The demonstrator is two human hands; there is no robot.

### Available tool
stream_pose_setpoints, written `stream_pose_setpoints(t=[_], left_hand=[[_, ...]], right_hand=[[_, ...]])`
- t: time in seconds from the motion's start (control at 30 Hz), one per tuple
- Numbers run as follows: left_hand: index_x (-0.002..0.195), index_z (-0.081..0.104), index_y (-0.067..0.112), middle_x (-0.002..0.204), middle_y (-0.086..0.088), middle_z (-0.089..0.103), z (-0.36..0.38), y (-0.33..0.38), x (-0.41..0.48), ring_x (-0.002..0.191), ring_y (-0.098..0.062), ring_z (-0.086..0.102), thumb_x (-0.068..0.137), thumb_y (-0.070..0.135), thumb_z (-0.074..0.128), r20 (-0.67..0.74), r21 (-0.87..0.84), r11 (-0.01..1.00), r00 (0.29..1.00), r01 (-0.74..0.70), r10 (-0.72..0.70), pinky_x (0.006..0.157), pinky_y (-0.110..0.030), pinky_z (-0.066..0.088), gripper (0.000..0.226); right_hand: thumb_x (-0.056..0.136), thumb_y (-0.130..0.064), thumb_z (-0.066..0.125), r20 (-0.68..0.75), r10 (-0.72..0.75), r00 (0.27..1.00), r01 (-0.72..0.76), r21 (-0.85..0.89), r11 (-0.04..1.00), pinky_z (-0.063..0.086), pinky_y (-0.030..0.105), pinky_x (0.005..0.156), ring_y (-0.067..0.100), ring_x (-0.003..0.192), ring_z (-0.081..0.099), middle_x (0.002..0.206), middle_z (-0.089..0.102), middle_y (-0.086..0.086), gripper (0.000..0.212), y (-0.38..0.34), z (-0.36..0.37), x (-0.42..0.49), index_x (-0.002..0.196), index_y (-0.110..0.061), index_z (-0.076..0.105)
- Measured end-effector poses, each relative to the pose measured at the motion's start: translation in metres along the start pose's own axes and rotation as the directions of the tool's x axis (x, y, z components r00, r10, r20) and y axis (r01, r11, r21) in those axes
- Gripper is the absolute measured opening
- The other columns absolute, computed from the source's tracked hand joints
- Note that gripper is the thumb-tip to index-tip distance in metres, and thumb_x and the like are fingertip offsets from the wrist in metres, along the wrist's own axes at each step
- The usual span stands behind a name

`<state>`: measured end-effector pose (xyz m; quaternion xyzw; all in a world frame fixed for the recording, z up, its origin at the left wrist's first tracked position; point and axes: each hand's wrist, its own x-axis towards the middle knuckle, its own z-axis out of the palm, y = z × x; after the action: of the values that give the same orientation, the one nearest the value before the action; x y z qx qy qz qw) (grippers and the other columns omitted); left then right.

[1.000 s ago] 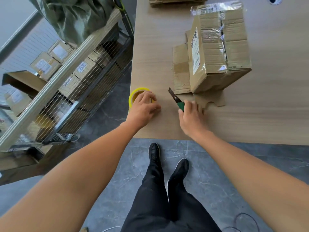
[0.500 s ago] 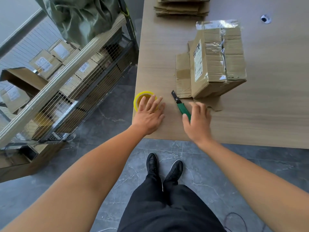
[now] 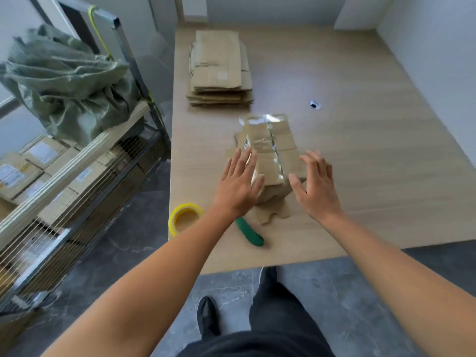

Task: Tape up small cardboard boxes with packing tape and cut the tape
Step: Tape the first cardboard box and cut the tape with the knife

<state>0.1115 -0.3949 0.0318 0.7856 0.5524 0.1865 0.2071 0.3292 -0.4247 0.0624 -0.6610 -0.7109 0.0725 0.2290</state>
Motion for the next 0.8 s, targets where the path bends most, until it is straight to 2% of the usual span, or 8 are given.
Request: stream_pose_setpoints(t=[0.13, 0.27, 0.4, 0.5, 0.57, 0.63, 0.7, 0.8], left_hand=[[0.161, 0.014, 0.024, 0.170, 0.003, 0.000, -0.006, 0.014, 0.090, 0.155, -0.016, -0.010, 0.105, 0.044, 0.032, -0.064, 0.031, 0.999, 0.997, 0.043, -0.041, 0.124, -0.033, -0.009, 0.062], [0.161, 0.015, 0.020, 0.170, 0.000, -0.001, -0.006, 0.003, 0.165, 0.155, -0.018, -0.009, 0.106, 0.045, 0.028, -0.048, 0.082, 0.978, 0.981, 0.191, -0.187, 0.124, -0.035, -0.007, 0.062], [0.157, 0.026, 0.009, 0.164, -0.012, 0.025, 0.009, -0.004, 0.190, 0.152, -0.024, 0.020, 0.108, 0.033, 0.037, 0.097, -0.151, 0.907, 0.919, 0.394, -0.383, 0.122, -0.034, 0.013, 0.056], [0.144, 0.048, 0.014, 0.140, -0.006, 0.053, 0.023, -0.005, 0.184, 0.127, -0.016, 0.051, 0.109, 0.028, 0.038, 0.087, -0.467, 0.728, 0.845, 0.502, -0.527, 0.108, -0.029, 0.036, 0.040], [0.133, 0.056, 0.020, 0.122, 0.005, 0.061, 0.028, -0.009, 0.184, 0.102, -0.002, 0.061, 0.110, 0.030, 0.033, 0.147, -0.672, 0.519, 0.782, 0.529, -0.606, 0.090, -0.023, 0.049, 0.034], [0.124, 0.060, 0.021, 0.109, 0.005, 0.064, 0.031, -0.010, 0.184, 0.087, -0.003, 0.063, 0.110, 0.032, 0.033, 0.186, -0.756, 0.381, 0.733, 0.532, -0.654, 0.079, -0.026, 0.055, 0.033], [0.125, 0.060, 0.019, 0.109, 0.000, 0.065, 0.032, -0.007, 0.185, 0.092, -0.011, 0.062, 0.110, 0.033, 0.033, 0.213, -0.791, 0.307, 0.708, 0.529, -0.673, 0.085, -0.035, 0.055, 0.034], [0.135, 0.056, 0.014, 0.133, -0.005, 0.062, 0.024, 0.003, 0.183, 0.120, -0.019, 0.060, 0.110, 0.040, 0.032, 0.293, -0.835, 0.169, 0.682, 0.524, -0.670, 0.107, -0.040, 0.048, 0.044]], right_hand=[[0.098, -0.040, 0.043, 0.046, -0.017, 0.999, 0.011, 0.111, 0.994, 0.025, 0.042, 0.122, 0.032, 0.147, 0.030, 0.154, 0.037, 0.019, 0.061, 0.029, 0.003, 0.075, 0.143, 0.001, 0.045], [0.105, -0.036, 0.043, 0.221, -0.071, 0.973, 0.027, 0.195, 0.980, 0.017, 0.040, 0.125, 0.022, 0.154, 0.015, 0.165, 0.022, 0.012, 0.061, 0.043, 0.028, 0.156, 0.156, -0.006, 0.029], [0.107, -0.037, 0.040, 0.436, 0.000, 0.900, -0.154, 0.319, 0.935, 0.013, 0.033, 0.124, 0.022, 0.154, 0.013, 0.165, 0.019, 0.019, 0.066, 0.041, 0.061, 0.204, 0.158, -0.003, 0.016], [0.107, -0.030, 0.043, 0.488, 0.092, 0.868, -0.358, 0.487, 0.797, 0.013, 0.020, 0.118, 0.018, 0.150, 0.022, 0.162, 0.025, 0.014, 0.064, 0.045, 0.084, 0.204, 0.159, -0.006, 0.015], [0.107, -0.028, 0.044, 0.562, 0.122, 0.818, -0.525, 0.643, 0.558, 0.017, 0.023, 0.121, 0.012, 0.149, 0.025, 0.166, 0.022, 0.003, 0.062, 0.054, 0.094, 0.201, 0.161, -0.014, 0.015], [0.109, -0.023, 0.042, 0.604, 0.092, 0.792, -0.591, 0.720, 0.364, 0.023, 0.030, 0.123, 0.010, 0.149, 0.027, 0.166, 0.021, 0.000, 0.057, 0.065, 0.100, 0.201, 0.160, -0.016, 0.018], [0.110, -0.024, 0.038, 0.606, 0.067, 0.793, -0.592, 0.739, 0.322, 0.022, 0.033, 0.124, 0.010, 0.150, 0.025, 0.167, 0.020, 0.000, 0.054, 0.070, 0.100, 0.203, 0.160, -0.015, 0.019], [0.110, -0.034, 0.032, 0.600, 0.078, 0.796, -0.587, 0.735, 0.340, 0.018, 0.030, 0.125, 0.012, 0.151, 0.022, 0.167, 0.020, 0.006, 0.057, 0.068, 0.094, 0.201, 0.159, -0.008, 0.020]])
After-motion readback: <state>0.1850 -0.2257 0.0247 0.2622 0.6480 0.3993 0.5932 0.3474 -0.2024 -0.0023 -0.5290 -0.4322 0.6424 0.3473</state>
